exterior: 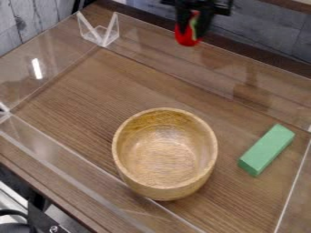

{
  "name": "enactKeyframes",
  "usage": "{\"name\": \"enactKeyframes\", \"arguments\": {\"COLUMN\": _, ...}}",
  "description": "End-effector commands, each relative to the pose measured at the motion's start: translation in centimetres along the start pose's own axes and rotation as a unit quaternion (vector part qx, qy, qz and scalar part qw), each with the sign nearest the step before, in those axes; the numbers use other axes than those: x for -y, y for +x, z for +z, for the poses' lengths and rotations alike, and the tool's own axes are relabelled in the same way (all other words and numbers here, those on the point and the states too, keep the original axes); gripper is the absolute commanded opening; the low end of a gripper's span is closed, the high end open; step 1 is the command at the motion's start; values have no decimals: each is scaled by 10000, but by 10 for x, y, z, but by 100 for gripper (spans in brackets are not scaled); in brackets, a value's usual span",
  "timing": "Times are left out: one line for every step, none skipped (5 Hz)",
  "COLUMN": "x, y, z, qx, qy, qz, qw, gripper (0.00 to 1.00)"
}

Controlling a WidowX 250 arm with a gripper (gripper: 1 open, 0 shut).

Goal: Move the red fruit to the left

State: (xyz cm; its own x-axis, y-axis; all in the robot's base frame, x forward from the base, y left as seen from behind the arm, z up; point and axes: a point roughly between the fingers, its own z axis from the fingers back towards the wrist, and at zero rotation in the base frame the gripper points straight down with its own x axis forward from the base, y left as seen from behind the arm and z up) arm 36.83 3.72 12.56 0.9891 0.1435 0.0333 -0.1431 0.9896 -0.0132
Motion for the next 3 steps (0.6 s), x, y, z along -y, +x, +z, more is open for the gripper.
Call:
{"name": "enactKeyframes", "arguments": {"x": -2, "y": 7, "z": 16, "qx": 412, "qy": 77, "qz": -160, "qw": 9990, "gripper": 0}}
{"name": "enactKeyframes", "arguments": {"x": -24, "y": 7, "z": 4, "qx": 343, "qy": 135, "qz": -195, "qw": 9991, "gripper": 0}}
{"name": "enactKeyframes", "arguments": {"x": -44, "y": 10, "z": -8, "qx": 290, "qy": 176, "qz": -284, "qw": 9990, "gripper": 0}}
